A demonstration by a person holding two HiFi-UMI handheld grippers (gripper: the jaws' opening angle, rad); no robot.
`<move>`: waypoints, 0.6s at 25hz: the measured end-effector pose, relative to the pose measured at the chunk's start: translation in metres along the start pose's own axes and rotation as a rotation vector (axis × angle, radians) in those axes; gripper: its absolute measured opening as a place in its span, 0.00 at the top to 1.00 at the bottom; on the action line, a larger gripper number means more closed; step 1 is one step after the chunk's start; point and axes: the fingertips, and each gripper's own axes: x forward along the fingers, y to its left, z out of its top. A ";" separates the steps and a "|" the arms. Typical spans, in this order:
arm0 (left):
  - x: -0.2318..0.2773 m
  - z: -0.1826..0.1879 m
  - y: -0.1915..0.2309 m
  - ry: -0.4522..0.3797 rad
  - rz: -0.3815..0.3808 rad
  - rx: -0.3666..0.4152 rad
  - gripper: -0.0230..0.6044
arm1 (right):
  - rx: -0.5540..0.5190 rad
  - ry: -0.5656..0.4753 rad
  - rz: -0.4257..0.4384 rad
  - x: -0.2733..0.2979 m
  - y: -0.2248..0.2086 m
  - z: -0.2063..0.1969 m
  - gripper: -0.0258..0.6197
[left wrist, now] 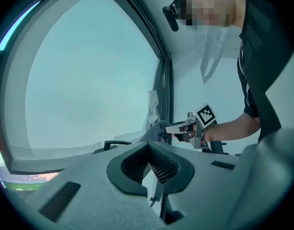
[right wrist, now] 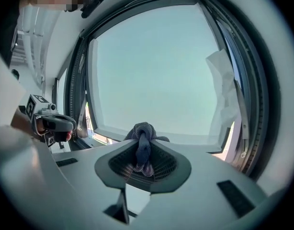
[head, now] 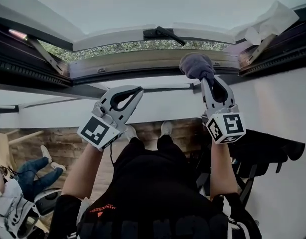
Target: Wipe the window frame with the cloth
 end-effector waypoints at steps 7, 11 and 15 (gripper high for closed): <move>-0.021 0.009 0.011 -0.022 0.032 0.031 0.93 | -0.009 -0.017 0.073 0.013 0.038 0.013 0.86; -0.031 0.014 0.010 -0.025 0.046 0.022 0.93 | -0.012 -0.025 0.096 0.013 0.051 0.017 0.86; -0.038 0.020 0.012 -0.037 0.059 0.034 0.93 | -0.021 -0.036 0.124 0.015 0.065 0.024 0.86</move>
